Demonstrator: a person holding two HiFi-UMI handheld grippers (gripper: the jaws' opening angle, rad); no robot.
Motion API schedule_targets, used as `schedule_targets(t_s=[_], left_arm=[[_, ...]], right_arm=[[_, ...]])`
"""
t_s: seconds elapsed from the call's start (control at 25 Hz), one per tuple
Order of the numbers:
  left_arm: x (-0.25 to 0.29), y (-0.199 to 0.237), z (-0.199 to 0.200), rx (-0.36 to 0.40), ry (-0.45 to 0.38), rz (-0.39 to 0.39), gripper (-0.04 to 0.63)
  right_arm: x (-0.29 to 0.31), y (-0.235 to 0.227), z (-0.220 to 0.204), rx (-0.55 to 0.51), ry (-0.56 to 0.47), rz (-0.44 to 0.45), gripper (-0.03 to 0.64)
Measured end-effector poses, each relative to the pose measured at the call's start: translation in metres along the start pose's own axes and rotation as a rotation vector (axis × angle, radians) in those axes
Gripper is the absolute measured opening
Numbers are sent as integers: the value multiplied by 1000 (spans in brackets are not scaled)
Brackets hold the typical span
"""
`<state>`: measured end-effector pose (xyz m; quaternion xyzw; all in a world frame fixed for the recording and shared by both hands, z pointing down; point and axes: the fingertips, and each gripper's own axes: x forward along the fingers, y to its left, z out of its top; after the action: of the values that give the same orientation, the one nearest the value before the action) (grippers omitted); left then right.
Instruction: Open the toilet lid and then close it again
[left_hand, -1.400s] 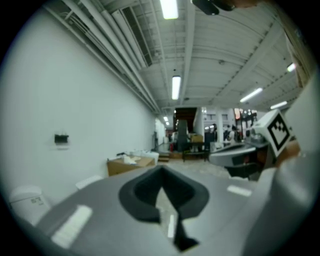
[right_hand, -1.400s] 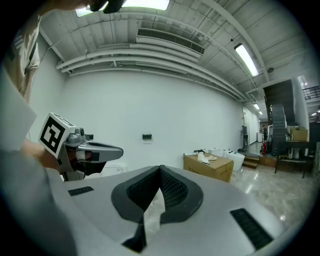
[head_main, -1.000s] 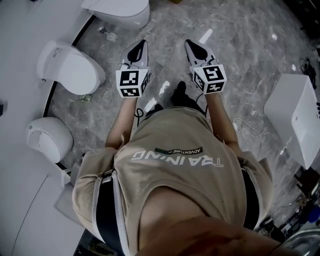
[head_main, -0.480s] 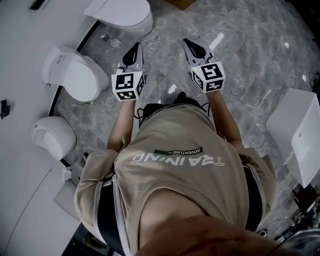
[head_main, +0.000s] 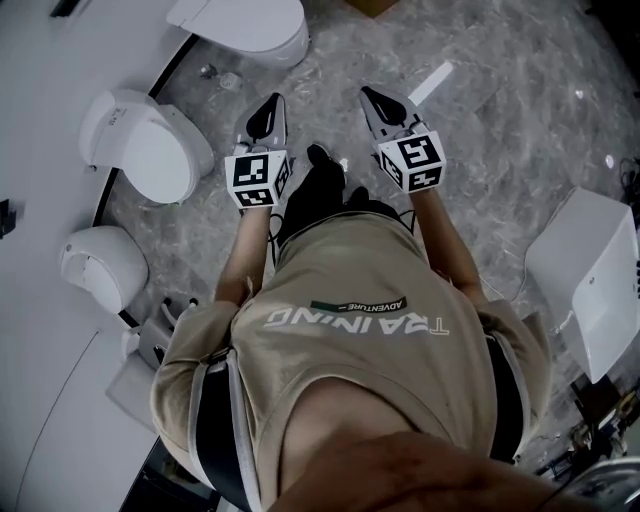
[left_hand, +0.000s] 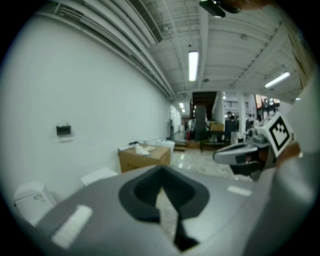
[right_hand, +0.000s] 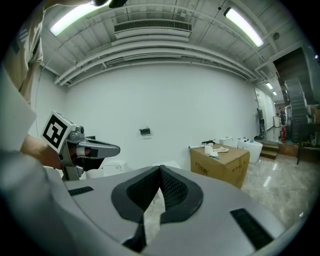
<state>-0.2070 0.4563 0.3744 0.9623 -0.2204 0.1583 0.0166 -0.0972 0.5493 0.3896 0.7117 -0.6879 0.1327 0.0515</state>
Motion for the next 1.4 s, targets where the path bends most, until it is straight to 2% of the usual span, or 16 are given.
schedule_targets(t_s=[0.12, 0.24, 0.44, 0.6, 0.8, 1.04, 1.32, 1.4], left_arm=[[33, 6, 6, -22, -24, -30, 2], [64, 15, 21, 1, -50, -64, 2], [103, 50, 49, 8, -80, -81, 3], [125, 81, 59, 13, -92, -88, 2], [144, 123, 48, -20, -62, -59, 2], [174, 149, 49, -44, -47, -11, 3], [231, 173, 68, -39, -19, 81, 2], [251, 186, 72, -61, -4, 114, 2]], right_arm=[[17, -24, -2, 7, 26, -32, 11], [38, -45, 9, -15, 38, -64, 11], [84, -68, 45, -58, 34, -74, 11], [129, -81, 58, -74, 40, -82, 11], [173, -80, 62, -69, 62, -55, 11], [215, -102, 70, -63, 71, -13, 11], [283, -150, 81, -44, 80, 97, 11], [307, -163, 86, -54, 84, 140, 11]])
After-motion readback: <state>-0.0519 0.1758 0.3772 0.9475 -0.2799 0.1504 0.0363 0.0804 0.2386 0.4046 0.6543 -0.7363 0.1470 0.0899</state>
